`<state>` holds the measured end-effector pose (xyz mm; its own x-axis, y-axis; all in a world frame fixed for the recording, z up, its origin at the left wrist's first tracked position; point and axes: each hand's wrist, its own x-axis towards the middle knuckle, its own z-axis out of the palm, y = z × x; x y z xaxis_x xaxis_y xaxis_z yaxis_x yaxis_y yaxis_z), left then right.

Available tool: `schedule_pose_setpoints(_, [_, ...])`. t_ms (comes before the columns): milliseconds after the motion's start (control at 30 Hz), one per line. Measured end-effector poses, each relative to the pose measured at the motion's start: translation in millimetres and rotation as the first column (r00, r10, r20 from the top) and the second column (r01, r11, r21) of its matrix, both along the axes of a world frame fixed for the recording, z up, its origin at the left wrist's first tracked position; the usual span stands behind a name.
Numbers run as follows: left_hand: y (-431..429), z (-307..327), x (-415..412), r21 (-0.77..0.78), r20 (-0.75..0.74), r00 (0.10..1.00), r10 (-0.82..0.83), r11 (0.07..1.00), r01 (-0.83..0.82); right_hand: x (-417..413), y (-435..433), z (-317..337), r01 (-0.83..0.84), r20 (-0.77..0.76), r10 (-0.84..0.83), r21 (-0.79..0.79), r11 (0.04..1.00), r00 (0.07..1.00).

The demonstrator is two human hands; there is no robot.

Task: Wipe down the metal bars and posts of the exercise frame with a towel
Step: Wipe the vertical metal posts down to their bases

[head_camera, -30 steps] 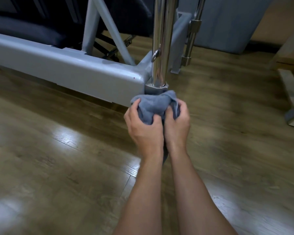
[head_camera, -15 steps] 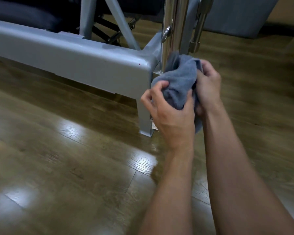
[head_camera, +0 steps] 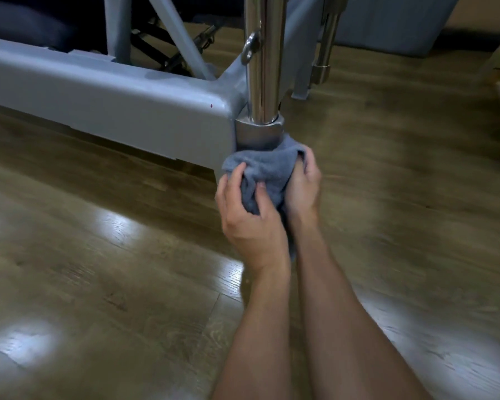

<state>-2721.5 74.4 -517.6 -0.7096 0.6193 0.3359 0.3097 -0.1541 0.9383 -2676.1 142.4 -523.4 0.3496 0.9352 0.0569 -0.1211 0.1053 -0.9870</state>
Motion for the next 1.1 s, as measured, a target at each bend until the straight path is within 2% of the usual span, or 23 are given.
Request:
schedule_pose_setpoints(67, [-2,-16,-2,-0.143,0.284,0.958,-0.033,0.987,0.076,-5,-7,-37,0.015,0.146,0.015,-0.197,0.980,0.989])
schedule_pose_setpoints(100, [0,-24,-5,-0.183,0.441,0.897,-0.026,0.976,0.118,-6,-10,-52,0.028,0.182,0.029,-0.302,0.953,0.983])
schedule_pose_setpoints(133, [4,-30,-9,-0.214,0.545,0.838,-0.006,0.966,0.147,-6,-13,-61,0.036,0.181,0.037,-0.383,0.923,0.983])
schedule_pose_setpoints(167, [6,-33,-11,-0.245,0.585,0.811,0.012,0.956,0.162,-5,-16,-69,0.045,0.164,0.029,-0.429,0.902,0.986])
schedule_pose_setpoints(267, [4,-30,-9,-0.256,0.535,0.844,0.033,0.958,0.125,-3,-24,-63,0.128,0.086,-0.102,-0.418,0.899,0.991])
schedule_pose_setpoints(367, [-1,-25,-1,-0.168,0.398,0.918,0.005,0.984,0.067,6,-19,-46,0.182,-0.054,-0.206,-0.297,0.937,0.977])
schedule_pose_setpoints(433, [0,-27,0,-0.203,0.356,0.934,-0.012,0.975,0.090,5,-14,-49,0.221,0.020,-0.223,-0.256,0.941,0.975])
schedule_pose_setpoints(500, [1,-35,-3,-0.284,0.339,0.941,-0.025,0.950,0.128,-3,-14,-64,0.209,0.137,-0.175,-0.300,0.931,0.975])
schedule_pose_setpoints(567, [2,-43,-6,-0.361,0.367,0.930,-0.035,0.916,0.177,-5,-17,-84,0.147,0.097,-0.118,-0.390,0.909,0.988])
schedule_pose_setpoints(667, [2,-51,-7,-0.459,0.422,0.907,-0.011,0.860,0.224,8,-25,-110,-0.012,0.030,0.036,-0.576,0.817,0.999])
schedule_pose_setpoints(733, [-1,-52,-2,-0.452,0.504,0.864,-0.011,0.849,0.274,19,-29,-108,-0.034,-0.001,0.042,-0.615,0.788,0.999])
schedule_pose_setpoints(767, [-4,-53,1,-0.427,0.527,0.850,-0.011,0.861,0.276,23,-27,-101,0.023,0.026,-0.008,-0.599,0.800,1.000])
schedule_pose_setpoints(833, [-7,-51,10,-0.356,0.556,0.831,-0.016,0.899,0.255,29,-9,-84,0.151,0.143,-0.094,-0.462,0.874,0.985])
schedule_pose_setpoints(900, [-5,-49,15,-0.301,0.599,0.801,-0.015,0.922,0.243,26,11,-65,0.108,0.210,-0.039,-0.326,0.939,0.977])
schedule_pose_setpoints(933, [-2,-51,15,-0.297,0.613,0.790,-0.008,0.924,0.240,23,18,-60,0.043,0.197,0.019,-0.302,0.952,0.980])
schedule_pose_setpoints(1000, [5,-57,10,-0.329,0.607,0.795,-0.001,0.910,0.253,19,21,-66,-0.087,0.020,0.102,-0.361,0.929,0.995])
schedule_pose_setpoints(1100, [7,-68,0,-0.397,0.598,0.802,-0.010,0.865,0.307,25,2,-87,-0.229,-0.184,0.150,-0.565,0.793,0.971])
